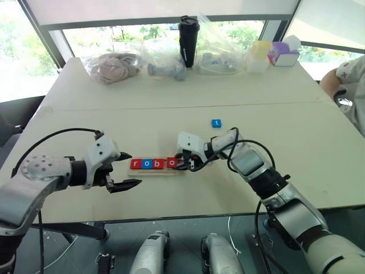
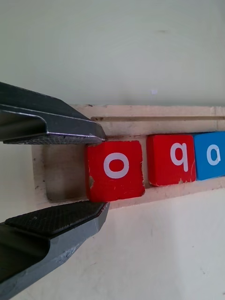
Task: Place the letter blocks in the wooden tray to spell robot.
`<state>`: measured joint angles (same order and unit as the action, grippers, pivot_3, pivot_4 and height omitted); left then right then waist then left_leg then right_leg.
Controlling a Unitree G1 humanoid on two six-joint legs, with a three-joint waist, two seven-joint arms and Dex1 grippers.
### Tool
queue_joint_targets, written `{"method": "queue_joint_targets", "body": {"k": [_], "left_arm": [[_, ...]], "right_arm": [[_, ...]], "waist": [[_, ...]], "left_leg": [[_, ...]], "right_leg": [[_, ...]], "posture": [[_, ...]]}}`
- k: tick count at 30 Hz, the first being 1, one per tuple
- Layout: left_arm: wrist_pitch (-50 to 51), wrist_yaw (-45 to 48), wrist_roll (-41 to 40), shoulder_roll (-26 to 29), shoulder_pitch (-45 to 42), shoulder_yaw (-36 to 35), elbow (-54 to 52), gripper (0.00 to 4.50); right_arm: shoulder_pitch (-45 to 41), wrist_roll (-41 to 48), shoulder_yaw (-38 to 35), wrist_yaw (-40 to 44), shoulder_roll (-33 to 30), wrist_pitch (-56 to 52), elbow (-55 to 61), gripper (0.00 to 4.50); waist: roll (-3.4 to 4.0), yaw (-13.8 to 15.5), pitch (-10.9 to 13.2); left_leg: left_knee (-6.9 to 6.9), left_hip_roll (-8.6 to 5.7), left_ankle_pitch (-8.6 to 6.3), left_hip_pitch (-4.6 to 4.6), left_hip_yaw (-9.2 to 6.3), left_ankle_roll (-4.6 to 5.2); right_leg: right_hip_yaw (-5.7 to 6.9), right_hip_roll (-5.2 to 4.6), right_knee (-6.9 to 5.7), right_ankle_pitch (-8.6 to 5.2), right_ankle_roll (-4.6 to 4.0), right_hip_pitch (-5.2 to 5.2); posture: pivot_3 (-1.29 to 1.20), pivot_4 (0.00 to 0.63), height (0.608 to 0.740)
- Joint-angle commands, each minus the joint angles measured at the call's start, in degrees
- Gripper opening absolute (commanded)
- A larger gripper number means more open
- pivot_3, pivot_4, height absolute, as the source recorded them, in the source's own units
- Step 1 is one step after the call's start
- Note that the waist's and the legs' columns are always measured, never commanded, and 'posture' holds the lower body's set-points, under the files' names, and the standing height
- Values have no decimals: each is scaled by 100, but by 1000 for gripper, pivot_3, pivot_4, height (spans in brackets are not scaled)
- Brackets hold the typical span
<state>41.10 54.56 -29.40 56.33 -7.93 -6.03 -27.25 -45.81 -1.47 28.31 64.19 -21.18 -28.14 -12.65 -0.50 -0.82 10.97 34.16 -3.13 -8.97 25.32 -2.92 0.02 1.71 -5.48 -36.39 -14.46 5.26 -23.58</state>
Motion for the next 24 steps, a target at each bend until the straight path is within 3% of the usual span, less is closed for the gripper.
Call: {"method": "queue_joint_targets", "body": {"k": [1,13,19,20,24], "left_arm": [[6,-46,-45,-32,-88,-35,-122,4500],[7,-98,-40,-87,-73,-36,-104,4500],[-58,-99,3,-106,-93,2,-3,4500],[-79,-93,17,-108,-97,12,27,4500],[-122,-100,55,-144,-172,84,113,4500]], "right_arm": [[-48,19,15,44,78,44,150,1138],[-155,-133,57,-112,374,127,-128,1138],[-200,-132,-58,-176,436,151,-100,4157],[-238,-133,-103,-203,430,185,-100,4471],[-471,66,-485,-330,449,162,-120,4471]], "waist": [[0,-1,0],[0,-4,0],[0,-5,0],[0,-5,0],[1,3,0]], "left_leg": [[0,0,1,0,0,1],[0,1,1,0,0,-1],[-1,1,1,0,0,-2],[-1,1,1,0,0,-2],[-1,1,-1,0,0,-6]], "right_leg": [[0,0,0,0,0,0],[0,2,-1,0,0,-1],[0,2,-1,0,1,-2],[0,2,-1,0,1,-2],[0,2,-1,0,0,-2]], "posture": [[0,150,740],[0,150,740],[0,150,740],[0,150,740],[0,150,740]]}}
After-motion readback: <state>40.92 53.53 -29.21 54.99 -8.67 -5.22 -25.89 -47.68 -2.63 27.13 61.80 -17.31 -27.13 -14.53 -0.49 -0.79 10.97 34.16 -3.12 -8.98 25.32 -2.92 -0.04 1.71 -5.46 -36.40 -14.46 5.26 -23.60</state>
